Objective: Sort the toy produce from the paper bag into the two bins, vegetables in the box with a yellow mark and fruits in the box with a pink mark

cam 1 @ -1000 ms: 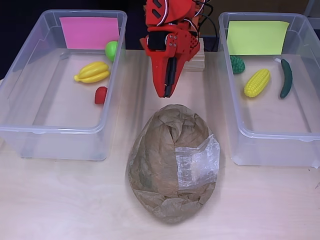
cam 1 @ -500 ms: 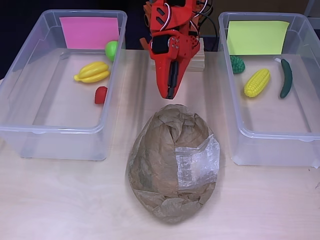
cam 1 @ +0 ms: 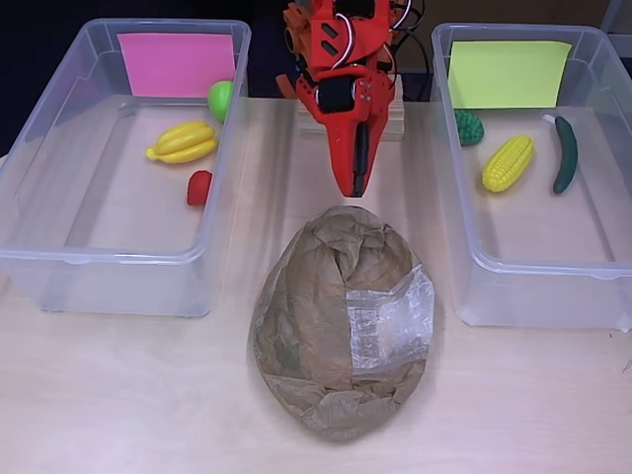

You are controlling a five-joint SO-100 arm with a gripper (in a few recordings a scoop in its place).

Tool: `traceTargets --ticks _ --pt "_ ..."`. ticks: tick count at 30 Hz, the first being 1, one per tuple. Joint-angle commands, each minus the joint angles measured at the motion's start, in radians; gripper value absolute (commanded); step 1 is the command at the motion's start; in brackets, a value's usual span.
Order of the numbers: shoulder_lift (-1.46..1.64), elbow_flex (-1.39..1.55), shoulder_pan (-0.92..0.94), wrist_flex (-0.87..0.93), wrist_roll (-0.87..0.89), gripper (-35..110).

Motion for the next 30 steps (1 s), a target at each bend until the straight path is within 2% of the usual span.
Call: traceTargets --ticks 1,9,30 --pt "0.037 -0.003 -0.038 0.083 -0.052 0" --pt "0.124 -0.003 -0.057 0.403 -0.238 0" --pt "0.186 -0.003 -0.029 0.436 -0.261 0"
